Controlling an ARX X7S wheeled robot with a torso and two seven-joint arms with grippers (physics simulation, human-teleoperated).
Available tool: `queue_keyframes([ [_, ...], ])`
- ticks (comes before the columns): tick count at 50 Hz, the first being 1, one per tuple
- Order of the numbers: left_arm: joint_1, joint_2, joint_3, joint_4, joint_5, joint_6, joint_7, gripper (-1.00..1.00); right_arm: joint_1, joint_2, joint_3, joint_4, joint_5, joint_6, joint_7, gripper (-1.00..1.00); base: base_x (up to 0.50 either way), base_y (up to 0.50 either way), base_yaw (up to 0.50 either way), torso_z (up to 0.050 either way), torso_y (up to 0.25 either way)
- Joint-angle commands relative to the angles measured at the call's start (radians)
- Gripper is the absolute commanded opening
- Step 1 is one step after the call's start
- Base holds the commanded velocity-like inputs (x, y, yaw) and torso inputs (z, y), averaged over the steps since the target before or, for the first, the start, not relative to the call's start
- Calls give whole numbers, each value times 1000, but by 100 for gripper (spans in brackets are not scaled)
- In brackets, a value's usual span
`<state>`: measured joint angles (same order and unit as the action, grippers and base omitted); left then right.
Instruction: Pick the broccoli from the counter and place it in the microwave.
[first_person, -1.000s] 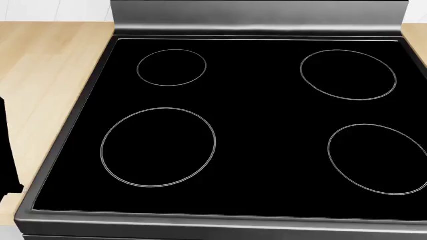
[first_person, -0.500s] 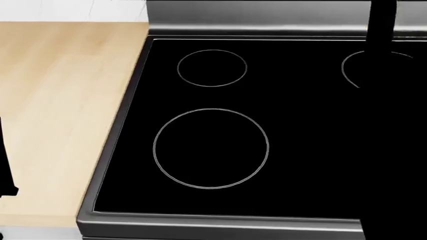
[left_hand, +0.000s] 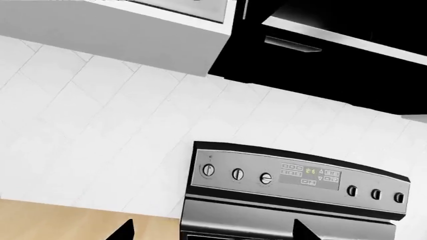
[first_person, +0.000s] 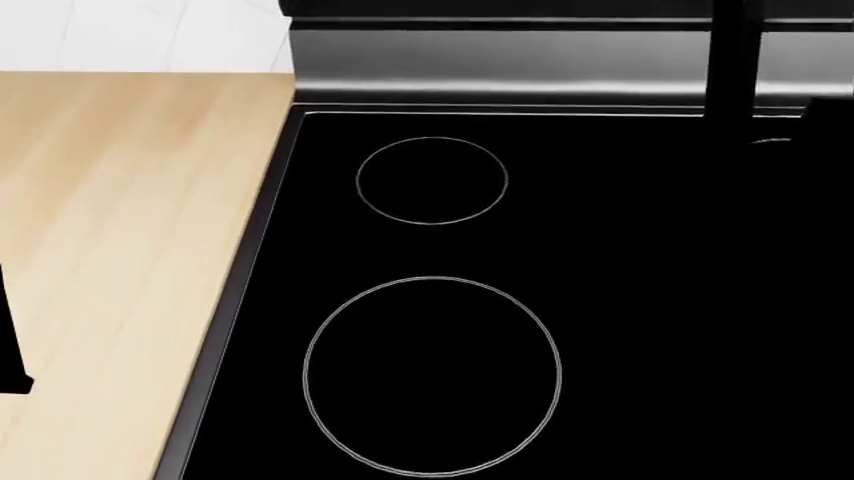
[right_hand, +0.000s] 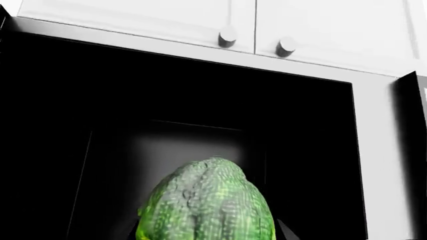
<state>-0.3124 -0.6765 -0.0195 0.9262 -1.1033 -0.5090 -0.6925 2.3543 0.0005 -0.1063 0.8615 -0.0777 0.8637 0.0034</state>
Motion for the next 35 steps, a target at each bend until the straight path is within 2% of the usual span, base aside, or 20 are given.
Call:
queue_keyframes([
  [1,-6,-4,5,8,-8,-2,-12,100,2,0,-22,10,-2,-4,-26,-100,500,8,0,0,0],
  [35,34,-15,-3,14,-2,24,-11,100,2,0,-39,25,25,-8,-16,-100,500,14,0,0,1],
])
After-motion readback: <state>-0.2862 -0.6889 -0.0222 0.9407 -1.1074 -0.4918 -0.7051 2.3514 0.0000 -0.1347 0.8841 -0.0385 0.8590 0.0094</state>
